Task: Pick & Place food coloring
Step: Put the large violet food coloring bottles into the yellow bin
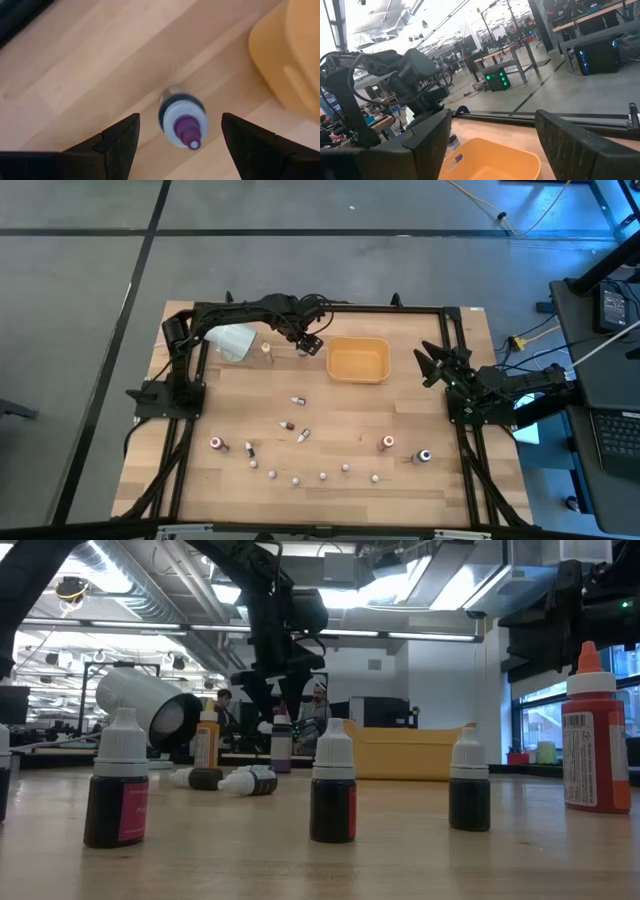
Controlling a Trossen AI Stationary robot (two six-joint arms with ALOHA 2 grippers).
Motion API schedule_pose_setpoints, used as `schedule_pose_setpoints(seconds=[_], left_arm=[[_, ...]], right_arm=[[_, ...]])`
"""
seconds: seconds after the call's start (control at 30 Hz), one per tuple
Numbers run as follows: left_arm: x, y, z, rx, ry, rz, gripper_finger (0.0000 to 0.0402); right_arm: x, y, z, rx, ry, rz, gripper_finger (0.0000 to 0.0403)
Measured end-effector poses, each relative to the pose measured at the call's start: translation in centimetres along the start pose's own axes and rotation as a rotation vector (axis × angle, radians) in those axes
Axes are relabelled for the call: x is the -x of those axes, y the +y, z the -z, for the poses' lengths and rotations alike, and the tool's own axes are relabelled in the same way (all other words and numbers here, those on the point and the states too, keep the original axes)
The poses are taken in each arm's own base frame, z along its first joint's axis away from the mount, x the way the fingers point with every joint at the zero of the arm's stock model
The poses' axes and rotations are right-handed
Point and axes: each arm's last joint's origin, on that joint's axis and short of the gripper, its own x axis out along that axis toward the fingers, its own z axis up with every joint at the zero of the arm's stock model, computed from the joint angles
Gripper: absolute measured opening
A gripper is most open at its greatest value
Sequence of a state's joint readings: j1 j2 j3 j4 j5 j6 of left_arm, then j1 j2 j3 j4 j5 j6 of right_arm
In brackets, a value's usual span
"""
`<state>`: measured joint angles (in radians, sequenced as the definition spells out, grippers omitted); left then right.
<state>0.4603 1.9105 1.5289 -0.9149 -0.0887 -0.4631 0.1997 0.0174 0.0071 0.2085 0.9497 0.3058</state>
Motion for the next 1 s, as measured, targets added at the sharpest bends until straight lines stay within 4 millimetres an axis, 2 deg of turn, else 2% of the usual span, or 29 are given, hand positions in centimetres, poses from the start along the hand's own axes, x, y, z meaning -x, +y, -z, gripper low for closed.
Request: schedule_pose_setpoints(seconds=[0.3,0.87,1.0], left_arm=[[-0.71,-0.03,-0.02,0.01,0.01,-0.023,0.0262],[-0.74,-0.05,-0.08,0.012,0.001,-0.026,0.0131],[-0.42,-0.11,-0.15,-0.012,0.005,-0.013,0.0119]], right_arm=[[0.0,0.0,0.01,0.001,0.001,0.0,0.0289],[0.0,-0.03,0.09,0.013,0.006,0.002,0.0289],[0.0,-0.04,0.11,0.014,0.007,0.002,0.0289]])
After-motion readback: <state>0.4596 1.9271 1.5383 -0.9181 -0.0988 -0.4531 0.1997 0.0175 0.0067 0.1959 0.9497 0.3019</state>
